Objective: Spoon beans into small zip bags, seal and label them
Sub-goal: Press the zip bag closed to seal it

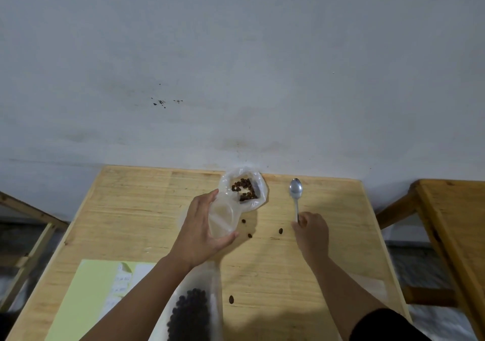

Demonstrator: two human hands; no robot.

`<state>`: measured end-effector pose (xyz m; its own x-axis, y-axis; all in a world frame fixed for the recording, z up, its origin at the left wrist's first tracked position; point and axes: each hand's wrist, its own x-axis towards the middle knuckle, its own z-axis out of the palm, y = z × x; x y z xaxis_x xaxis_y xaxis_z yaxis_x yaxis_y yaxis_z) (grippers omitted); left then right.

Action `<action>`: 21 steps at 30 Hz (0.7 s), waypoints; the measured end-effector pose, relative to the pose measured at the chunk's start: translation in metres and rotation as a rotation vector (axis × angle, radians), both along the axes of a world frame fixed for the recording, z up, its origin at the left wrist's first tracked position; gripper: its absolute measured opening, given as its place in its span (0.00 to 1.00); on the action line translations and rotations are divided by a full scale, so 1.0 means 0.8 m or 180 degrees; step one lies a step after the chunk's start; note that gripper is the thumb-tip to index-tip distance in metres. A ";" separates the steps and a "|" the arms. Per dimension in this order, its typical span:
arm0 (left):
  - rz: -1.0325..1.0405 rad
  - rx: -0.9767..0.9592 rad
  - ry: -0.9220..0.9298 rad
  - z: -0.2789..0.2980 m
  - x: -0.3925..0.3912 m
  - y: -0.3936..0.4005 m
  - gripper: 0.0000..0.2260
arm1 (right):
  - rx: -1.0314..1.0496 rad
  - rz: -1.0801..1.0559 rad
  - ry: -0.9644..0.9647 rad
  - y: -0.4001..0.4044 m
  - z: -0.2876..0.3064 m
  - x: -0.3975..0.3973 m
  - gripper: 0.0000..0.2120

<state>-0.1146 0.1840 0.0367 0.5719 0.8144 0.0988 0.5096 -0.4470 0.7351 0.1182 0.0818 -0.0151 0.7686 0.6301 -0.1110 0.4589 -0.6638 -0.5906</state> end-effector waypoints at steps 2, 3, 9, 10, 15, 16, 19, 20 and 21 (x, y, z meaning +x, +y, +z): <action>0.0090 -0.0076 -0.0042 -0.002 -0.008 0.000 0.44 | 0.0027 -0.0172 -0.0032 0.001 -0.005 -0.008 0.01; 0.0135 -0.0104 -0.0056 -0.003 -0.012 0.001 0.44 | 0.0035 -0.0340 0.0046 0.004 -0.007 -0.012 0.02; 0.0294 -0.0305 0.0030 -0.010 -0.033 0.009 0.45 | -0.0105 -0.0836 0.0487 0.016 -0.004 -0.017 0.09; 0.0296 -0.0344 0.0034 -0.012 -0.035 0.011 0.45 | -0.0078 -0.0883 0.0561 0.015 -0.002 -0.017 0.09; 0.0141 -0.0503 0.0064 -0.018 -0.039 0.025 0.43 | 0.0334 -0.1122 0.0676 0.011 0.017 -0.028 0.07; 0.0087 -0.0515 0.0076 -0.018 -0.037 0.028 0.43 | 0.0466 -0.1162 0.0609 0.012 0.023 -0.033 0.06; -0.0039 -0.0589 0.0078 -0.020 -0.031 0.037 0.42 | 0.0993 -0.1152 0.0496 0.018 0.045 -0.055 0.04; -0.0066 -0.0610 0.0071 -0.020 -0.028 0.040 0.41 | 0.1175 -0.1105 0.0511 0.020 0.051 -0.063 0.04; -0.0096 -0.0626 0.0071 -0.021 -0.025 0.044 0.41 | 0.1330 -0.1057 0.0549 0.023 0.056 -0.070 0.04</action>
